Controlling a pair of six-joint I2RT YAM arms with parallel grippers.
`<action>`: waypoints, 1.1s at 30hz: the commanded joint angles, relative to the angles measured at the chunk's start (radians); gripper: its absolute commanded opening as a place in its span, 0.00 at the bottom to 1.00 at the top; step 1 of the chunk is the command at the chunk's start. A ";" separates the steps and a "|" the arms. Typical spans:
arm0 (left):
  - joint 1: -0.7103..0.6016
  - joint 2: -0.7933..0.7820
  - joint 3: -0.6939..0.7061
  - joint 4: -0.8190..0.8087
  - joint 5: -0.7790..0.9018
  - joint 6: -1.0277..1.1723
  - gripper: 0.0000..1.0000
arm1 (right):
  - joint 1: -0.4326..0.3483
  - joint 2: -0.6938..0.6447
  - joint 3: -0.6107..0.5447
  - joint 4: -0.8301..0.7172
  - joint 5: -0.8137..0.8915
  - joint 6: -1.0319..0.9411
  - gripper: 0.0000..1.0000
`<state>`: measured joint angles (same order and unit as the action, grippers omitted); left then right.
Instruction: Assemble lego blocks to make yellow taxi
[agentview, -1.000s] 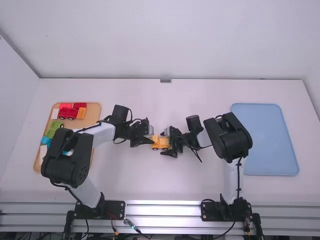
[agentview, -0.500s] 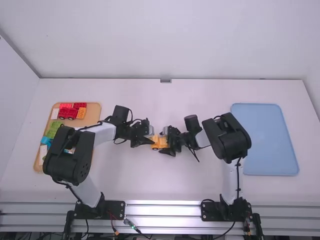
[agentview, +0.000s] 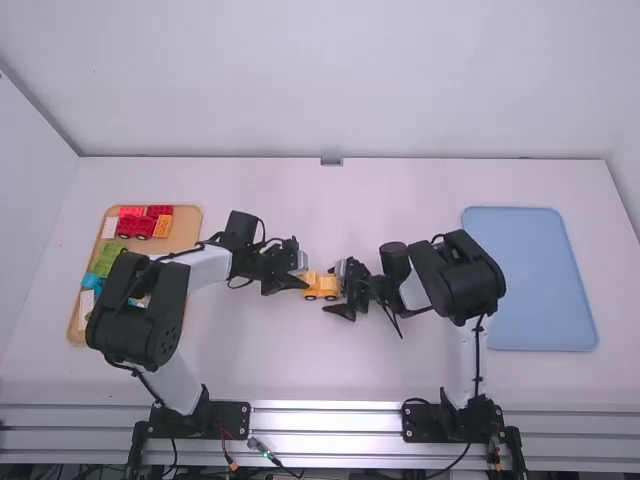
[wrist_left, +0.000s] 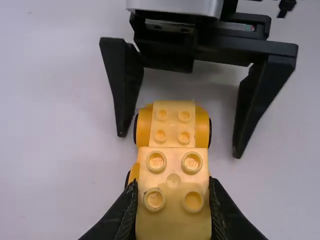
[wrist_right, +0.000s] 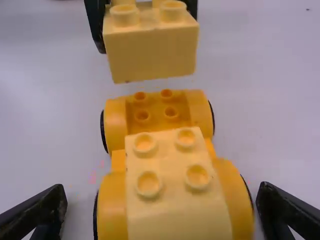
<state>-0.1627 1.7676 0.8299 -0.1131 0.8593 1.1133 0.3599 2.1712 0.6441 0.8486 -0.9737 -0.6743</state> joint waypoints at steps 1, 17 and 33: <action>0.003 0.010 -0.017 -0.009 0.023 -0.010 0.02 | 0.011 -0.016 0.039 -0.057 0.006 -0.023 0.99; -0.024 0.082 -0.016 0.051 0.019 -0.017 0.02 | 0.008 -0.016 0.103 -0.225 -0.021 -0.120 0.73; -0.029 0.082 -0.017 0.042 0.011 0.069 0.02 | 0.008 -0.016 0.102 -0.229 -0.029 -0.119 0.56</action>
<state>-0.1864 1.8450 0.8288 -0.0593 0.8585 1.1213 0.3702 2.1651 0.7486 0.6285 -0.9966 -0.7933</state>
